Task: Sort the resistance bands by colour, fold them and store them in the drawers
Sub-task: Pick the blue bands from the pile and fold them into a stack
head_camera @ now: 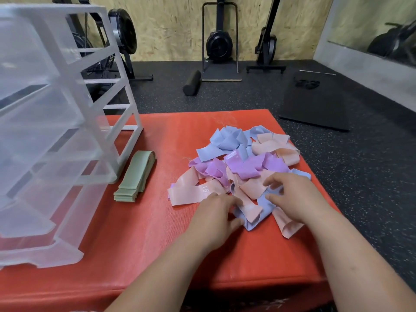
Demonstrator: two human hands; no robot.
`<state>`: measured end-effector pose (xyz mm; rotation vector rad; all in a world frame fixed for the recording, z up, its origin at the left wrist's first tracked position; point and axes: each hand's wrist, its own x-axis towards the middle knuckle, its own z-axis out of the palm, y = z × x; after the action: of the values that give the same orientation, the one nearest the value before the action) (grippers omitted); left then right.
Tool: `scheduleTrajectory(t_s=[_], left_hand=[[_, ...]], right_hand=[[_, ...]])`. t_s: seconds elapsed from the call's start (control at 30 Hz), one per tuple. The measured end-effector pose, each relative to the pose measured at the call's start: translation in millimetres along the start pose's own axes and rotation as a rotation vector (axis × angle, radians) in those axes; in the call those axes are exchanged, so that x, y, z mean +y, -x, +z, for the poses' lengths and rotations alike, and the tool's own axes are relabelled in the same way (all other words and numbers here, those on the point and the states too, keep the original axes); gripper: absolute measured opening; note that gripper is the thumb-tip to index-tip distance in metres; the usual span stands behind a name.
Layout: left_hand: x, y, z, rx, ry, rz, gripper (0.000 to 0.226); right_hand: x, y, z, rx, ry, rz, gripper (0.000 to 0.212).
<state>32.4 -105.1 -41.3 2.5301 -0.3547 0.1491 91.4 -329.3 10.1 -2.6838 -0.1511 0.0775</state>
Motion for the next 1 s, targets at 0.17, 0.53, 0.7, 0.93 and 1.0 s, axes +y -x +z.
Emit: scheduleTrajectory(t_s=[0.17, 0.53, 0.7, 0.93, 1.0], left_hand=[[6, 4, 5, 0.02, -0.033, 0.047, 0.04], [22, -6, -50, 0.467, 0.399, -0.091, 0.037], [36, -1, -78, 0.615, 0.567, -0.078, 0.032], [30, 0, -86, 0.555, 0.696, -0.206, 0.023], [21, -1, -88, 0.516, 0.707, -0.254, 0.019]], right_hand=[[9, 0, -1, -0.025, 0.075, 0.013, 0.04], [-1, 1, -13, 0.246, -0.214, -0.066, 0.019], [-45, 16, -24, 0.219, -0.612, -0.254, 0.02], [-70, 26, 2, 0.025, -0.553, -0.378, 0.025], [-72, 22, 4, 0.065, -0.574, -0.354, 0.025]])
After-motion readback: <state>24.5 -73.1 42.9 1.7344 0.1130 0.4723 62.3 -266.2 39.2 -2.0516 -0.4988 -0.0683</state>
